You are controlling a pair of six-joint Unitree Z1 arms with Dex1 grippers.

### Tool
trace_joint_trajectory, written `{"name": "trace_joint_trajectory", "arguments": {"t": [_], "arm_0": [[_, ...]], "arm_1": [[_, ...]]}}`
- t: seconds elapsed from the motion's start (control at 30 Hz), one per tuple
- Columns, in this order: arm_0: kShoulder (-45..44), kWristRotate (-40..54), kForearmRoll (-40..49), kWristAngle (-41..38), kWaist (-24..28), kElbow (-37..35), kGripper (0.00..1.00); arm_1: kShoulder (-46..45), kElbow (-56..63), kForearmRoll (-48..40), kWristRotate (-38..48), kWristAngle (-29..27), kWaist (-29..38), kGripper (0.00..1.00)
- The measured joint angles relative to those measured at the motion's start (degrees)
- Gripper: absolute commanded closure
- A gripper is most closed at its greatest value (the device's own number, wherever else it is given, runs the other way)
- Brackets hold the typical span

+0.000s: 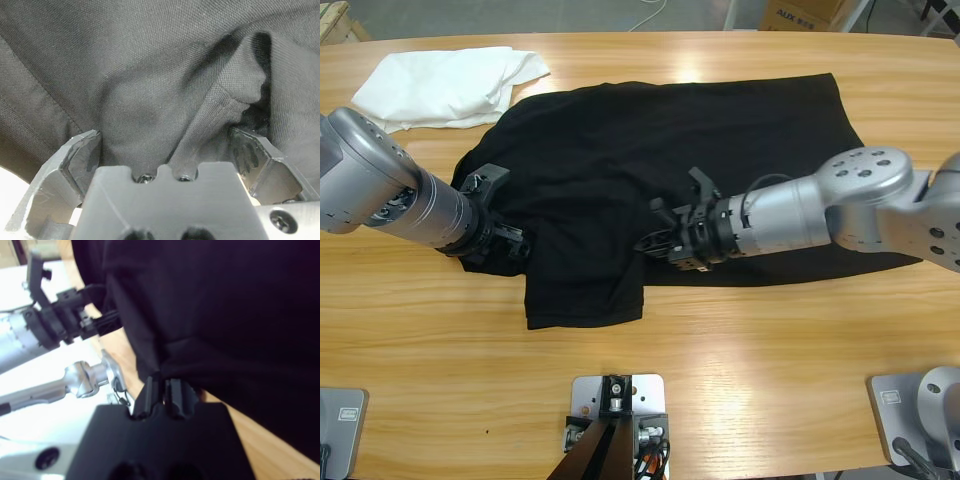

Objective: Fold clothes

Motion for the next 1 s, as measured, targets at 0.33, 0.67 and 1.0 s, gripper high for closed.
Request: {"name": "trace_joint_trajectory", "arguments": {"t": [0.33, 0.67, 1.0], "arm_0": [[-2.41, -1.67, -0.18, 0.0, -1.37, 3.36, 0.032], [-3.12, -1.99, -0.15, -0.68, -1.67, 4.28, 0.032], [-5.12, -3.81, 1.43, -0.79, -2.25, 6.17, 0.027]], "arm_1": [[11.78, 9.32, -29.64, 0.0, -0.99, -7.51, 1.0], [15.95, 14.68, -45.77, -0.03, -0.98, -7.76, 0.0], [-2.05, 18.58, -31.09, -7.55, -10.21, -11.88, 0.0]]}}
